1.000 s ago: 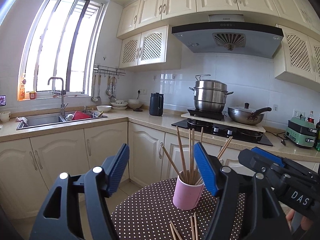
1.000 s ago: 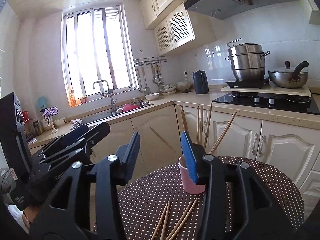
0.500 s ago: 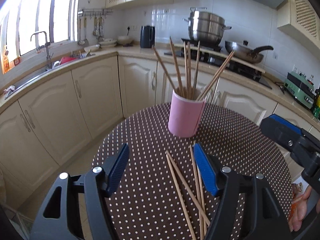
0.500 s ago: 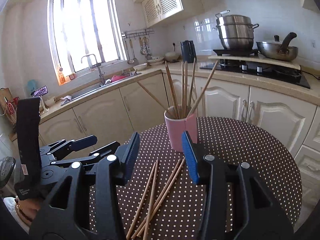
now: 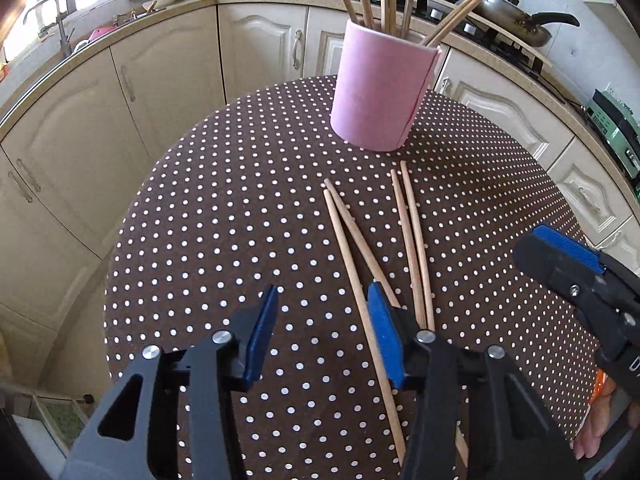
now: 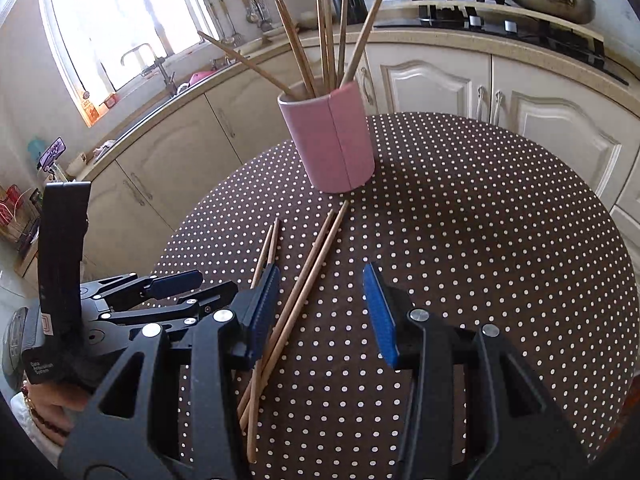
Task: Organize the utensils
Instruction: 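Move the open right gripper back toward the chopstick pile, then lower the right gripper onto a loose chopstick and close on it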
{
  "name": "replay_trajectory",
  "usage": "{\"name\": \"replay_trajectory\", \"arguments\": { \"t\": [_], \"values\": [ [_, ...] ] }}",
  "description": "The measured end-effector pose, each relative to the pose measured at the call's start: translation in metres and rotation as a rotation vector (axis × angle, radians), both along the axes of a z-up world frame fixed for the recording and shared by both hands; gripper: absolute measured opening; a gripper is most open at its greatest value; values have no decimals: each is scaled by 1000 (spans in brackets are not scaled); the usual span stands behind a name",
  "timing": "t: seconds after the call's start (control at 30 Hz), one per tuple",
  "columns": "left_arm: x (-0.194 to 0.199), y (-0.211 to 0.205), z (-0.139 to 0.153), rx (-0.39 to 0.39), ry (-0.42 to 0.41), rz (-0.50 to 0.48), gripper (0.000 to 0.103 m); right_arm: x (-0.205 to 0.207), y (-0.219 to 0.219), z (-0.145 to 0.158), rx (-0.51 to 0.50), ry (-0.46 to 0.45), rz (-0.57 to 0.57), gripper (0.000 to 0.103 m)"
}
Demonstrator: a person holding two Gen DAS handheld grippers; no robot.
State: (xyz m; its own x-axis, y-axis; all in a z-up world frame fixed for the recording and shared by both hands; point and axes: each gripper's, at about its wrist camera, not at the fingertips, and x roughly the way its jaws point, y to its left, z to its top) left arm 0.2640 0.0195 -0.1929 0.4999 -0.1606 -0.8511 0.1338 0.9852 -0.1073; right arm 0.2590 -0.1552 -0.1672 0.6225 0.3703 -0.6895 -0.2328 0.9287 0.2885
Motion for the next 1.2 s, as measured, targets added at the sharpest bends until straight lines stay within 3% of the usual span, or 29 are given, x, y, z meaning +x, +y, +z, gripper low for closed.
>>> {"name": "replay_trajectory", "arguments": {
  "t": [0.33, 0.43, 0.5, 0.53, 0.83, 0.93, 1.03, 1.2],
  "values": [
    [9, -25, -10, 52, 32, -32, 43, 15, 1, -12, -6, 59, 11, 44],
    [13, -30, -11, 98, 24, -34, 29, 22, 3, -14, -16, 79, 14, 44],
    [15, -29, -12, 120, 18, -25, 11, 27, 5, -16, -28, 99, 20, 44],
    [17, -28, -12, 112, 20, -23, 10, 29, 7, -18, -36, 112, 22, 44],
    [24, -15, -11, 42, 28, -18, 7, 50, 30, -29, -52, 206, 61, 43],
    [27, -14, -12, 28, 29, -15, 7, 55, 40, -32, -94, 217, 70, 43],
    [28, -12, -12, 8, 32, -10, 7, 62, 51, -35, -134, 227, 62, 36],
    [27, -8, -12, 0, 34, -9, 7, 68, 68, -40, -194, 233, 66, 35]
  ]
}}
